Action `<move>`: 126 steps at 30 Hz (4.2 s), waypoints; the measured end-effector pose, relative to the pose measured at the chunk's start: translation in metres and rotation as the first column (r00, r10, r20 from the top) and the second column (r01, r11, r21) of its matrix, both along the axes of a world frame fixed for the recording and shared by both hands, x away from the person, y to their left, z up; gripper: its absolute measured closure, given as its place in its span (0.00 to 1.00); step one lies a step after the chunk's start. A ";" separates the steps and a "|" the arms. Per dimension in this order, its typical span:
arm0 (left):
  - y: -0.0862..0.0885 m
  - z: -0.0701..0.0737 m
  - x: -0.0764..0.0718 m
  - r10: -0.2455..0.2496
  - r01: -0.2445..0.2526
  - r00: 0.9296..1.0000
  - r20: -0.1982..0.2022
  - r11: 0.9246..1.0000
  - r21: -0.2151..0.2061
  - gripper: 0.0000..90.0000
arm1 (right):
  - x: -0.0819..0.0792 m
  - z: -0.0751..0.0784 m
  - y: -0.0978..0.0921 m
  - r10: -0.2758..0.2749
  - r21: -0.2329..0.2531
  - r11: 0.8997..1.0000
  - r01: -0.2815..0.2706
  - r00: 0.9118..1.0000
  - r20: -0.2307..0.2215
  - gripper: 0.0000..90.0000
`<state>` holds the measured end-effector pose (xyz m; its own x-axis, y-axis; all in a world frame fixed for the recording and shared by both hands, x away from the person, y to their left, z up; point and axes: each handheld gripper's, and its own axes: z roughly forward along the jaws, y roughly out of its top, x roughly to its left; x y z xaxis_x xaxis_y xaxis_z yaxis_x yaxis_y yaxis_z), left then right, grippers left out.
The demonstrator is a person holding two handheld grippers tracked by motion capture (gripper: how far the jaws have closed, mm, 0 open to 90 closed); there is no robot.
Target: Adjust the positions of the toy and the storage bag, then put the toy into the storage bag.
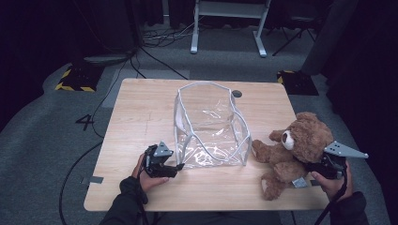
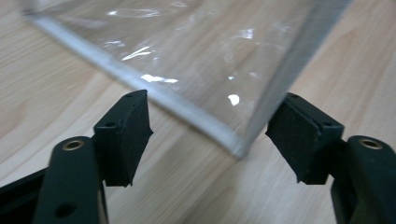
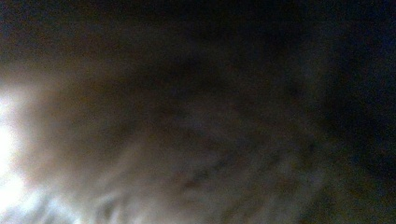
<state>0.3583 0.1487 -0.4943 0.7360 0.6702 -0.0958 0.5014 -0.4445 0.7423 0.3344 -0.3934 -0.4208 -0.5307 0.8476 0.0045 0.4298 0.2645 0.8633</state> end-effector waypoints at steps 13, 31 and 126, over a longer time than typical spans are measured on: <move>0.041 0.010 -0.001 0.157 -0.158 0.986 0.051 0.987 0.009 0.29 | 0.000 0.000 0.000 0.011 -0.004 1.000 -0.011 1.000 0.001 0.52; 0.029 0.001 0.110 0.418 -0.418 0.908 -0.014 0.907 -0.050 0.33 | -0.001 -0.001 0.001 0.040 -0.015 0.999 -0.040 0.999 0.006 0.50; 0.005 -0.018 -0.009 0.137 -0.136 0.991 0.001 0.984 0.116 0.17 | 0.014 0.159 0.012 -0.032 0.053 0.999 0.011 0.906 0.422 0.59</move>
